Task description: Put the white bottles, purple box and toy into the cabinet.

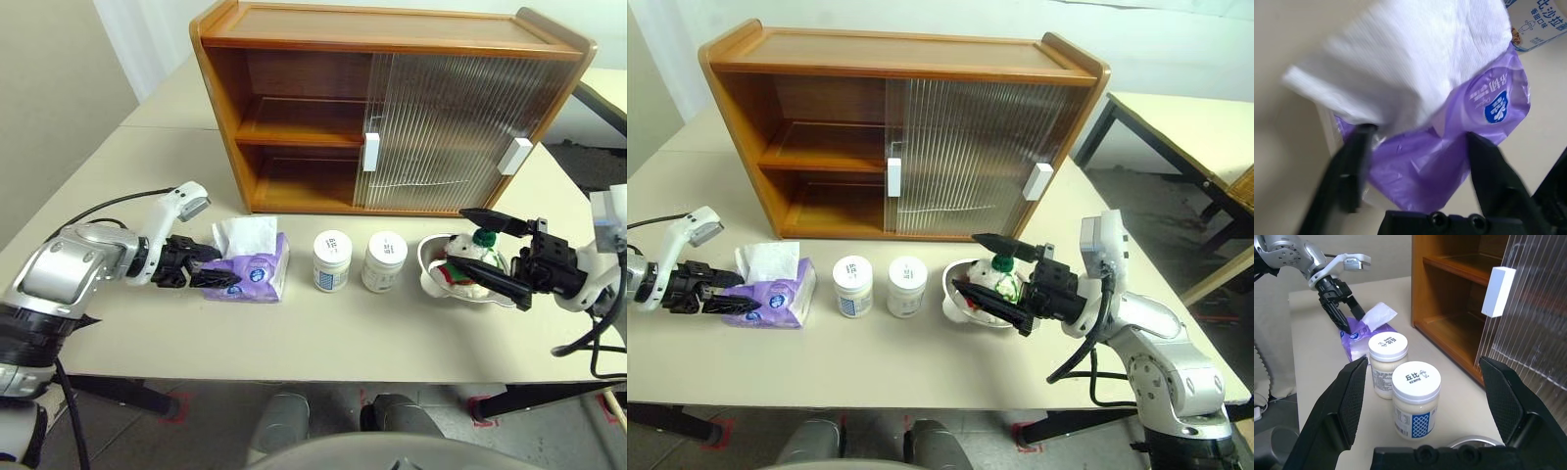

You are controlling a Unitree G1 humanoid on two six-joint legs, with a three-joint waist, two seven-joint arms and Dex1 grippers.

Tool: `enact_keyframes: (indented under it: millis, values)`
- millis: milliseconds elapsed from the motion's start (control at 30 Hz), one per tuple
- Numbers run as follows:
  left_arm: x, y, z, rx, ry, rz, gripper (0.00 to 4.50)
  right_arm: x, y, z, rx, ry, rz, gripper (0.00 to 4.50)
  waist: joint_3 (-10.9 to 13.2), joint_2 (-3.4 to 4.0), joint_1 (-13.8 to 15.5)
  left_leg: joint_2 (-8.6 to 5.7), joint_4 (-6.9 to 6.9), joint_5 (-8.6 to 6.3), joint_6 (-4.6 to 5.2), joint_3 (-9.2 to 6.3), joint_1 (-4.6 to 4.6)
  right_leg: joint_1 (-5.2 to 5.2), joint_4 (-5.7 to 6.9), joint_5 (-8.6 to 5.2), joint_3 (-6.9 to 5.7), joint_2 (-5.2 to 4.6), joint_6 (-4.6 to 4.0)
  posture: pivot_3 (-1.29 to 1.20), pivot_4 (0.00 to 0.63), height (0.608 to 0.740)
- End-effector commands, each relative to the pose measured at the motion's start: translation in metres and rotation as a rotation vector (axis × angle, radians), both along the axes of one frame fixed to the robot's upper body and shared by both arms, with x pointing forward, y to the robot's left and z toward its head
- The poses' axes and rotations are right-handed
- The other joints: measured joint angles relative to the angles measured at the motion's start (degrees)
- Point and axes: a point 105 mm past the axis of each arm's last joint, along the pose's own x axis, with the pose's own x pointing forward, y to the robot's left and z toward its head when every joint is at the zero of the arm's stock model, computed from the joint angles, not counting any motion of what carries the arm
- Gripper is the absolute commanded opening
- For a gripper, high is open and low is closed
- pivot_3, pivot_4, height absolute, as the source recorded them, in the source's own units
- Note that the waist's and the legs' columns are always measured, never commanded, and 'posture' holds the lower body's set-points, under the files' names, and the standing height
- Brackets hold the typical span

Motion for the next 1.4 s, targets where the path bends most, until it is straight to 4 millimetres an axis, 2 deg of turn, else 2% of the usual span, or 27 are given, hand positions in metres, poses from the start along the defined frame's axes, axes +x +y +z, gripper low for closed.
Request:
enact_keyframes:
  millis: [33, 267, 533, 733, 867, 1033, 1133, 1200, 1400]
  values:
    - [-0.007, 0.0, -0.008, -0.018, 0.061, 0.011, 2.41, -0.001, 0.0, 0.001, -0.006, -0.011, -0.006, 4.5, -0.1, 0.02, 0.0, 0.0, -0.01, 0.01, -0.02, 0.0, 0.01, 0.0, 0.0, 0.0, 0.0, 0.0, 0.0, 0.14, 0.0, 0.74]
    - [-0.006, 0.009, -0.001, -0.046, 0.032, 0.051, 0.02, 0.001, -0.002, 0.002, -0.006, -0.016, -0.012, 4.5, -0.4, -0.03, 0.0, 0.0, -0.08, 0.02, -0.04, 0.0, 0.03, 0.0, -0.01, 0.0, 0.01, 0.0, 0.0, 0.15, 0.0, 0.74]
    - [-0.006, 0.012, 0.017, -0.125, -0.022, 0.076, 0.02, 0.004, -0.001, 0.003, -0.007, -0.022, -0.004, 4.5, -0.5, -0.1, 0.1, 0.01, -0.19, 0.12, -0.14, -0.05, 0.07, 0.01, 0.0, 0.01, 0.0, 0.0, -0.02, 0.16, 0.0, 0.74]
    - [-0.008, 0.016, 0.017, -0.094, -0.031, 0.083, 0.02, 0.005, 0.0, 0.002, -0.007, -0.022, 0.004, 4.5, -0.5, -0.11, 0.3, 0.02, -0.22, 0.13, -0.16, -0.06, 0.09, 0.0, 0.0, 0.03, -0.01, 0.01, -0.05, 0.17, 0.0, 0.74]
    - [-0.015, 0.015, 0.012, -0.081, 0.003, 0.07, 0.94, 0.006, 0.0, 0.001, -0.008, -0.018, 0.005, 4.5, -0.5, -0.11, 0.4, 0.02, -0.23, 0.13, -0.17, -0.06, 0.08, -0.01, 0.0, 0.03, 0.0, 0.01, -0.06, 0.17, 0.001, 0.74]
    - [-0.016, 0.015, 0.02, -0.101, -0.012, 0.072, 2.69, 0.005, 0.0, -0.001, -0.007, -0.012, 0.005, 4.5, -0.5, -0.12, 0.6, 0.02, -0.25, 0.14, -0.18, -0.07, 0.08, -0.02, 0.0, 0.03, 0.0, 0.01, -0.08, 0.17, 0.002, 0.74]
    - [-0.016, 0.024, 0.024, -0.053, -0.031, 0.096, 3.76, 0.004, 0.002, -0.002, 0.0, -0.01, 0.015, 4.5, -0.5, -0.14, 0.6, 0.05, -0.27, 0.15, -0.2, -0.07, 0.09, -0.03, 0.0, 0.05, 0.0, 0.03, -0.11, 0.17, 0.004, 0.74]
    - [-0.024, 0.027, 0.024, -0.025, -0.01, 0.093, 4.47, 0.005, 0.004, -0.003, 0.002, -0.01, 0.015, 4.5, -0.5, -0.13, 0.5, 0.06, -0.31, 0.15, -0.21, -0.06, 0.1, -0.06, 0.0, 0.05, 0.01, 0.05, -0.14, 0.17, 0.007, 0.74]
    - [-0.03, 0.03, 0.02, -0.007, -0.004, 0.122, 4.49, 0.005, 0.006, -0.004, 0.012, -0.009, 0.018, 4.5, -0.5, -0.08, 0.8, 0.06, -0.37, 0.16, -0.22, -0.07, 0.1, -0.07, 0.0, 0.02, 0.01, 0.04, -0.2, 0.19, 0.016, 0.74]
